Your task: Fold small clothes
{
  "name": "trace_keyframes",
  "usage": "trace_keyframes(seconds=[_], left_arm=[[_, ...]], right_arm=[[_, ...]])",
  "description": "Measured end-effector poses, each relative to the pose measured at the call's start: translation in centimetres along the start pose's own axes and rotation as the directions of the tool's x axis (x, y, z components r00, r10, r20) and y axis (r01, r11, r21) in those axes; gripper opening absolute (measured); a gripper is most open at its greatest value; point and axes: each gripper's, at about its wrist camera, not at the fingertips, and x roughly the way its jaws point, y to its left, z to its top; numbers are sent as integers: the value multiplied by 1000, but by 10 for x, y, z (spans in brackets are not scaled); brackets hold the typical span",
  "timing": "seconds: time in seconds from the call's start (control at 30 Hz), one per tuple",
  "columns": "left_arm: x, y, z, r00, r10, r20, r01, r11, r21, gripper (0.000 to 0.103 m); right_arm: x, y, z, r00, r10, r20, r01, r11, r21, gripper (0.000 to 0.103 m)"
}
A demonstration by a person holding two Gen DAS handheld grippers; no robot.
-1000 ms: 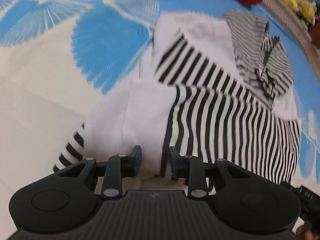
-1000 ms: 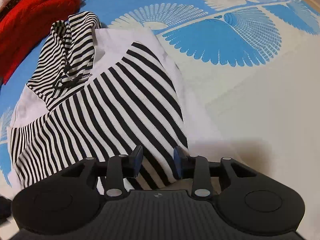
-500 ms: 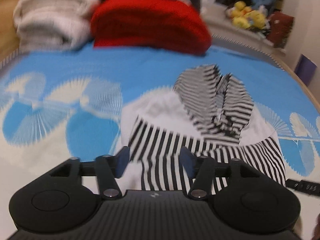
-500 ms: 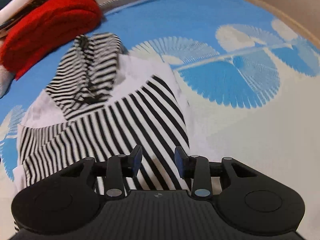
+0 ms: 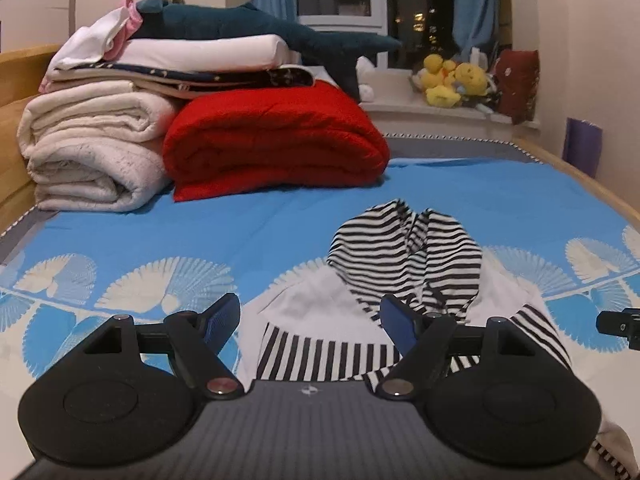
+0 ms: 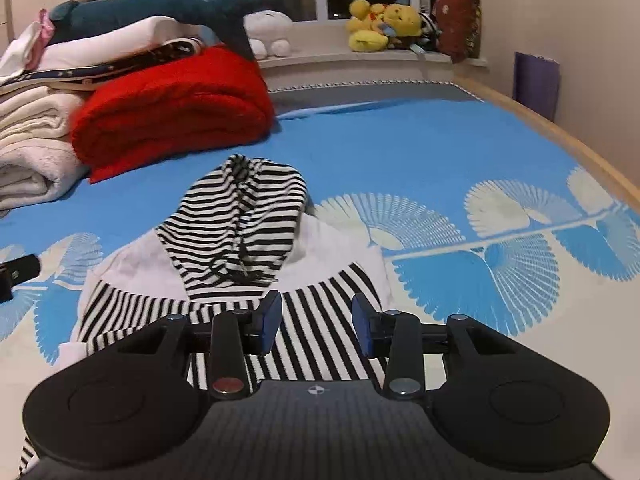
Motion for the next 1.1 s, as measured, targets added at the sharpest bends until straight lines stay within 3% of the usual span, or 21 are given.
trace_keyframes(seconds=[0.17, 0.33, 0.53, 0.63, 0.73, 0.8, 0.97, 1.1], left_arm=[[-1, -7, 2, 998, 64, 22, -65, 996, 56, 82], [4, -5, 12, 999, 53, 5, -53, 999, 12, 78], [29, -10, 42, 999, 39, -20, -39, 999, 14, 72], [65, -13, 65, 997, -6, -73, 4, 1000, -17, 59], [114, -23, 85, 990, -29, -136, 31, 999, 12, 38], [152, -30, 95, 980, -4, -197, 14, 999, 50, 18], [235, -28, 110, 960, -38, -279, 45, 999, 16, 17], [295, -33, 121, 942, -110, -318, 103, 994, -39, 17]], right_arm=[[2, 1, -3, 999, -32, -39, 30, 997, -68, 44], [10, -3, -7, 993, -56, -104, 43, 991, -124, 44], [7, -14, -3, 995, -50, -86, 40, 993, -108, 44], [11, -21, -2, 995, -42, -89, 34, 996, -82, 44], [16, -27, -2, 995, -43, -87, 38, 997, -64, 44], [20, -31, -1, 994, -48, -98, 43, 998, -48, 44], [32, -37, 4, 993, -49, -103, 45, 998, -46, 44], [43, -42, 7, 992, -53, -117, 50, 998, -32, 44]])
